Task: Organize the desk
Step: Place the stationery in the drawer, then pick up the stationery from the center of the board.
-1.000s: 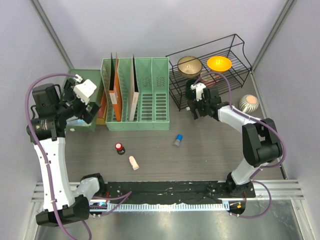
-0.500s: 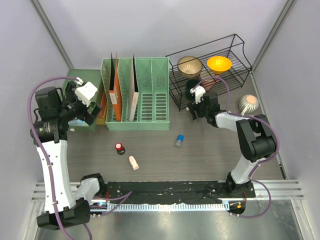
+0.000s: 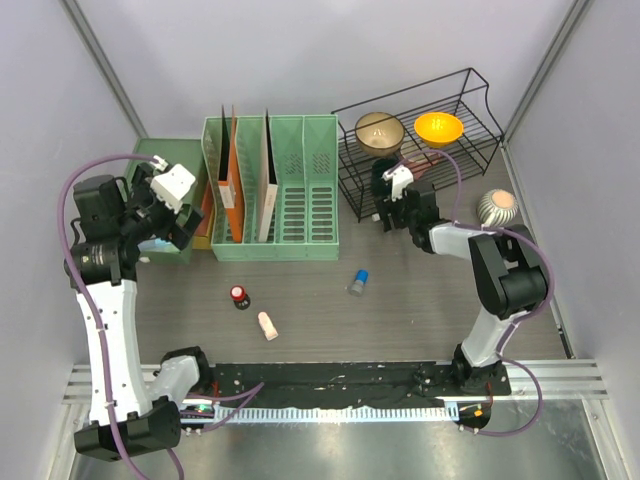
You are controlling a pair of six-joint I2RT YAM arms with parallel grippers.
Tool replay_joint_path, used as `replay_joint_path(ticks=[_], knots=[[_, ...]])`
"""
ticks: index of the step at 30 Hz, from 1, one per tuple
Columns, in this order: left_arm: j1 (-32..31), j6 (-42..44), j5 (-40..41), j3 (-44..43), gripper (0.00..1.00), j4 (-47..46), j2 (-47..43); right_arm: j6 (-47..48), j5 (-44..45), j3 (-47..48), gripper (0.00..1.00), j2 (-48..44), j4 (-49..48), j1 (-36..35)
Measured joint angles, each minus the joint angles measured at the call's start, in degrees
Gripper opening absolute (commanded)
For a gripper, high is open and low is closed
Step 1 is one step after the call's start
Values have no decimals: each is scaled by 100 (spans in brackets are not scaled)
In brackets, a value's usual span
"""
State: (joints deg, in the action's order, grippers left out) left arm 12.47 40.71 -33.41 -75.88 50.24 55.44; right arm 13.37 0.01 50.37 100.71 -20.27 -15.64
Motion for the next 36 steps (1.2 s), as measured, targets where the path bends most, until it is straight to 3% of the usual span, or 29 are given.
replay_joint_path(ticks=[36], knots=[[0,26,83,306,100,-160,-63,232,321,472,80,662,-326,2]])
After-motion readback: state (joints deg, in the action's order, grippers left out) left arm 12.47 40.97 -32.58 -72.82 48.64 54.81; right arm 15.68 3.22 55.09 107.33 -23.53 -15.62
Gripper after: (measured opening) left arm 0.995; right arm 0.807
